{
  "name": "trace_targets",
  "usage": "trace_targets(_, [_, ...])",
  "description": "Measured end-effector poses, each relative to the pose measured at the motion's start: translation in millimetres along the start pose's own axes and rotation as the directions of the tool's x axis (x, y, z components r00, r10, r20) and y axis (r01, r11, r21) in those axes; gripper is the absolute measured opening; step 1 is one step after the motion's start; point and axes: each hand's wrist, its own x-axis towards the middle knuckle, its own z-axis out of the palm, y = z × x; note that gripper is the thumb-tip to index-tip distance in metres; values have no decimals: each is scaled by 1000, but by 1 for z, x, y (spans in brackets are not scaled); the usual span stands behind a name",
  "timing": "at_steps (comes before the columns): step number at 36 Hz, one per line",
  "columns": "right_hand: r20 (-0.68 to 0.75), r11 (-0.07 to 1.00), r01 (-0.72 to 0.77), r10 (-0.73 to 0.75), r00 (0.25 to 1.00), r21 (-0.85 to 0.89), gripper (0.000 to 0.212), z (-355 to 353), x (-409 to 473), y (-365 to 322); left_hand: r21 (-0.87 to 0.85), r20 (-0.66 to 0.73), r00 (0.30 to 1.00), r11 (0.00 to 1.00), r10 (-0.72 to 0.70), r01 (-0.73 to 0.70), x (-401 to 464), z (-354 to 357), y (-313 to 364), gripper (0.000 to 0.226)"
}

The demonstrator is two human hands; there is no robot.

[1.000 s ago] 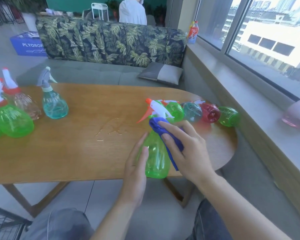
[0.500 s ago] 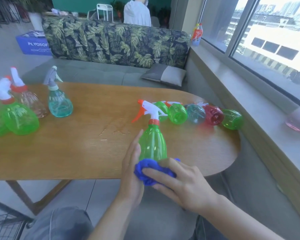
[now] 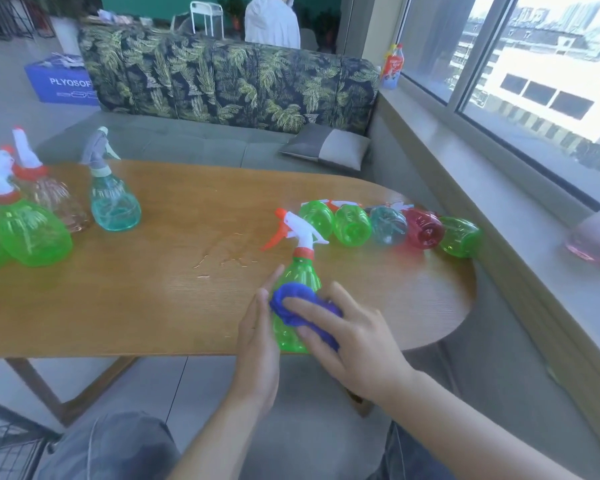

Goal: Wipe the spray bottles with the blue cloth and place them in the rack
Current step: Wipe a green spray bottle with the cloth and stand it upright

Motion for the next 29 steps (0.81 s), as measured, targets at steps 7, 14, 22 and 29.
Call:
trace_targets(7, [133, 949, 297, -283, 950, -103, 29, -9, -23, 8, -45, 67, 997, 998, -46, 50, -2, 0, 1, 59])
trace_targets(14, [-156, 994, -85, 95, 983, 74, 33, -31, 12, 17, 57, 49, 998, 997, 43, -46, 0, 6, -6, 60])
trace_targets(22, [-53, 947, -299, 306, 951, 116, 32, 0, 14, 5, 11, 47, 999, 1000, -14, 13, -2, 7, -4, 69])
trace_targets(29, [-8, 995, -76, 76, 997, 60, 30, 4, -7, -2, -81, 33, 991, 988, -127, 129, -3, 1, -1, 71])
